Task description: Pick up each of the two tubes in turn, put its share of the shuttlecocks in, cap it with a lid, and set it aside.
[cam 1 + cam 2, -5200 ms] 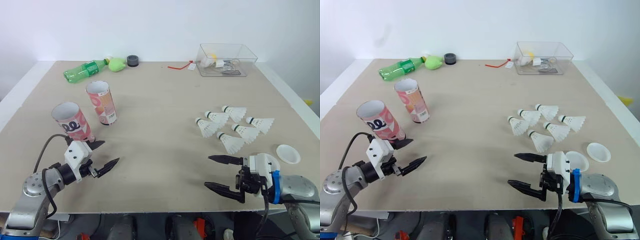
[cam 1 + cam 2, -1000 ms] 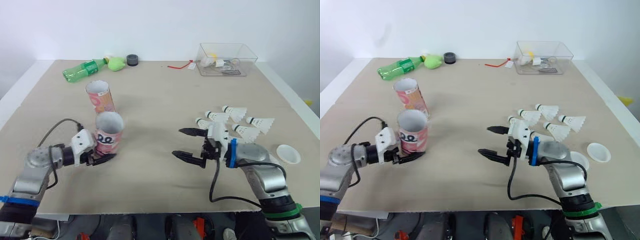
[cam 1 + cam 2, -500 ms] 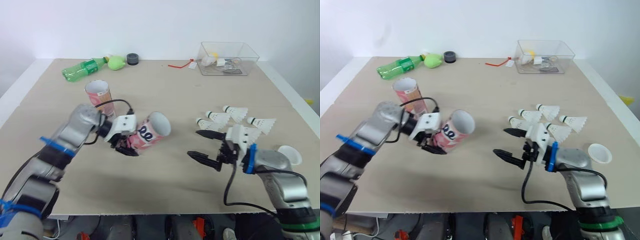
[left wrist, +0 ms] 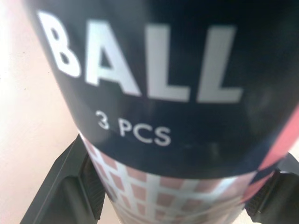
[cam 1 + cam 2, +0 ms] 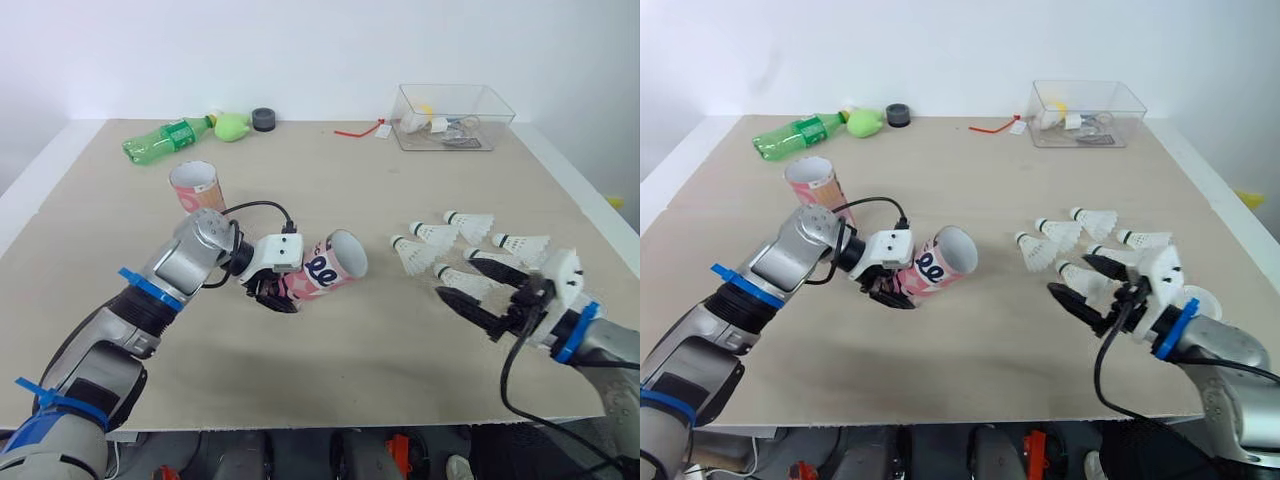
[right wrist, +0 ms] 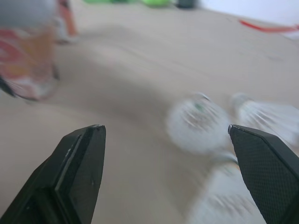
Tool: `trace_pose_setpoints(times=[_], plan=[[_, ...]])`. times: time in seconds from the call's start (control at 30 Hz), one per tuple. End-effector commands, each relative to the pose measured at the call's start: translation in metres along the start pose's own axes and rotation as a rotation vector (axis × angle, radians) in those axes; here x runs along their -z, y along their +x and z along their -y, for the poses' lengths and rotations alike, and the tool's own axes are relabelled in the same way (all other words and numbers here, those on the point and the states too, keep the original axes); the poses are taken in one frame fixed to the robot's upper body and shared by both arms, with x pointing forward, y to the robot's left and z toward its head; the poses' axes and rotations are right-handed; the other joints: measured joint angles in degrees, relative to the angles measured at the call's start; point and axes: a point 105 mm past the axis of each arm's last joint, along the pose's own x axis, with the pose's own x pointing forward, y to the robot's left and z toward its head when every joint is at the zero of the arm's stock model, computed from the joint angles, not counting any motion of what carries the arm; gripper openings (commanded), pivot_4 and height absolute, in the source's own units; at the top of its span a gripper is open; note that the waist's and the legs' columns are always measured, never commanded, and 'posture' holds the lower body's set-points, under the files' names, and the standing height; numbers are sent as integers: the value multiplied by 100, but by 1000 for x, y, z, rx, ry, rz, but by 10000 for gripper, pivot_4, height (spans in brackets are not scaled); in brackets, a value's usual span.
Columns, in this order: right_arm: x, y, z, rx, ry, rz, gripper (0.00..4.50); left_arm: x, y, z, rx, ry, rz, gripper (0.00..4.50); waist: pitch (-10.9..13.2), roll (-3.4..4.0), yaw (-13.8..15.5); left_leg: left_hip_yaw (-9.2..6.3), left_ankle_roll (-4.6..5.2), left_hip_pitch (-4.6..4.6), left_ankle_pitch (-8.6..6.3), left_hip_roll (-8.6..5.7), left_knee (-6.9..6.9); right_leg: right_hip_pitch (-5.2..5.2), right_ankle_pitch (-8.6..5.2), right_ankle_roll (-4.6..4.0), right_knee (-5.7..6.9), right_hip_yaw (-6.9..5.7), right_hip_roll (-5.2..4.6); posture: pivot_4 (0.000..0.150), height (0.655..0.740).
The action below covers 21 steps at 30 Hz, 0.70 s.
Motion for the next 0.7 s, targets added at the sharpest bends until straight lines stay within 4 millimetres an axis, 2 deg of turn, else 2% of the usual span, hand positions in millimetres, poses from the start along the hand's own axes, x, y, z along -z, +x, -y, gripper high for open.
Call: trace_pose_setpoints(times=[0.03, 0.13, 0.3, 0.43, 0.63, 0.7], plan=[[-2, -13, 16, 74, 4, -31, 45000, 0, 5, -1, -31, 28, -6, 32737, 0, 1, 4, -1, 1, 0, 1, 0, 1, 1, 1, 1, 0, 0, 0, 1500, 7400], [4, -15, 15, 72, 96, -58, 45000, -2, 8, -3, -47, 12, -1, 32737, -4, 6, 11, -3, 4, 1, 3, -1, 10, 6, 3, 1, 0, -2, -3, 1500, 7400], [14, -15, 1, 34, 187, -108, 45000, -5, 12, -6, -66, -6, 16, 32737, -5, 9, 19, -2, 9, -2, 4, -8, 25, 12, 3, 1, 0, 0, -13, 1500, 7400], [24, -10, 4, 99, 240, -122, 45000, -6, 11, -7, -71, -9, 19, 32737, -5, 9, 17, 0, 11, -4, 3, -11, 34, 13, 5, 3, -1, 2, -16, 1500, 7400], [27, 5, 14, 144, 269, -100, 45000, -6, 10, -6, -78, -22, 25, 32737, -7, 13, 10, 0, 17, -4, 7, -10, 38, 13, 8, 2, 0, 2, -14, 1500, 7400], [27, 12, 11, 127, 263, -101, 45000, -5, 10, -7, -85, -23, 21, 32737, -8, 14, 11, 1, 18, -5, 8, -11, 38, 13, 9, 1, 0, 3, -15, 1500, 7400]])
